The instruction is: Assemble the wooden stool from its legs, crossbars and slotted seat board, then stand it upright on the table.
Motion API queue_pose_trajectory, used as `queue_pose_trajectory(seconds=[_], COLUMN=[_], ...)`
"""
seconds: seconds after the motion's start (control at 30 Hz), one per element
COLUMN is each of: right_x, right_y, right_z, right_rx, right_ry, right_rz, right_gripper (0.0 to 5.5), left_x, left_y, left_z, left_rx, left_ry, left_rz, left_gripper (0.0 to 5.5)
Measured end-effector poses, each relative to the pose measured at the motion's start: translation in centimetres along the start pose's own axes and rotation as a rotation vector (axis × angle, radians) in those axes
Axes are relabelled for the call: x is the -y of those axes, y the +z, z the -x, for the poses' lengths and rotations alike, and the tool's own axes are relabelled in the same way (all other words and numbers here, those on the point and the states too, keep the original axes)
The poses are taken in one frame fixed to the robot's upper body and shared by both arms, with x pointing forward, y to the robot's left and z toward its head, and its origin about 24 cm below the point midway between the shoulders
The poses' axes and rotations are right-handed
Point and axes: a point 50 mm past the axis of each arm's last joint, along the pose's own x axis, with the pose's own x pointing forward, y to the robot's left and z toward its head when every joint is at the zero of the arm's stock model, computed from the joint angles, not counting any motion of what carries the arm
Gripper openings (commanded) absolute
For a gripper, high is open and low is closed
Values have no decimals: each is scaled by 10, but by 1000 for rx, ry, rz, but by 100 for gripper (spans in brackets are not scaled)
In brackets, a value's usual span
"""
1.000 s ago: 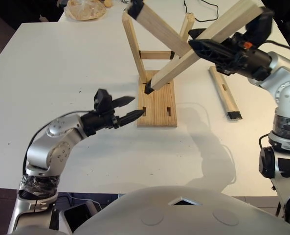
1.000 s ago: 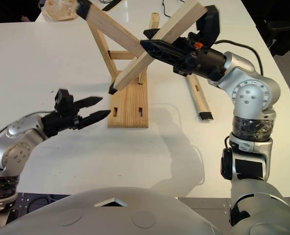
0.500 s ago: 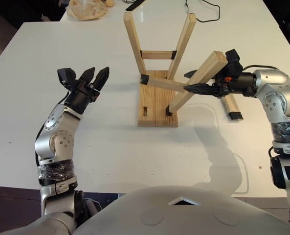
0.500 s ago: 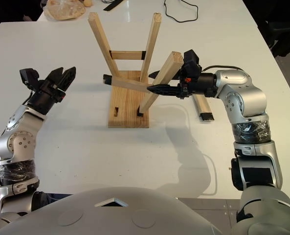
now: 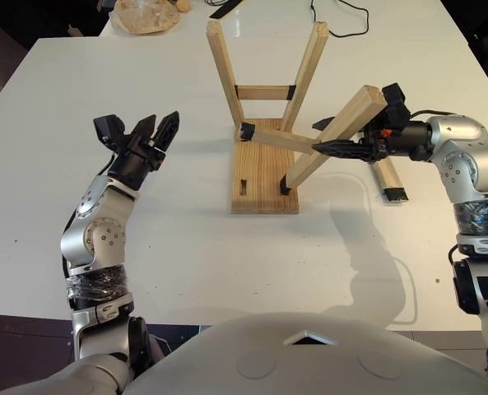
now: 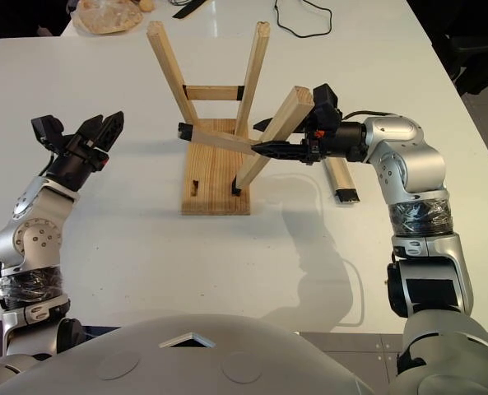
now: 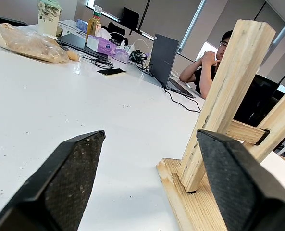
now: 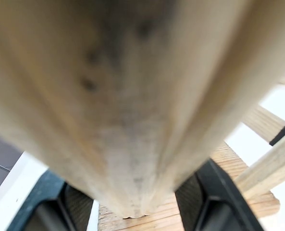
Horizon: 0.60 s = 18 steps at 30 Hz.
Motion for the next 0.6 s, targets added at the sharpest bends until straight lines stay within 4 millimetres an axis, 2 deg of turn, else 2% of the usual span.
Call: queue_pose_trajectory(seconds=[0.6], right_x=[1], right_y=[0], right_z=[-2], right_rx=[-44], right_ry=[5], right_rz=[11], right_gripper=[204], left_x=[8], left_y=[-10], left_z=[1], left_rx=[-40], left_ry=[-43], left_rz=[18], left_gripper=[353])
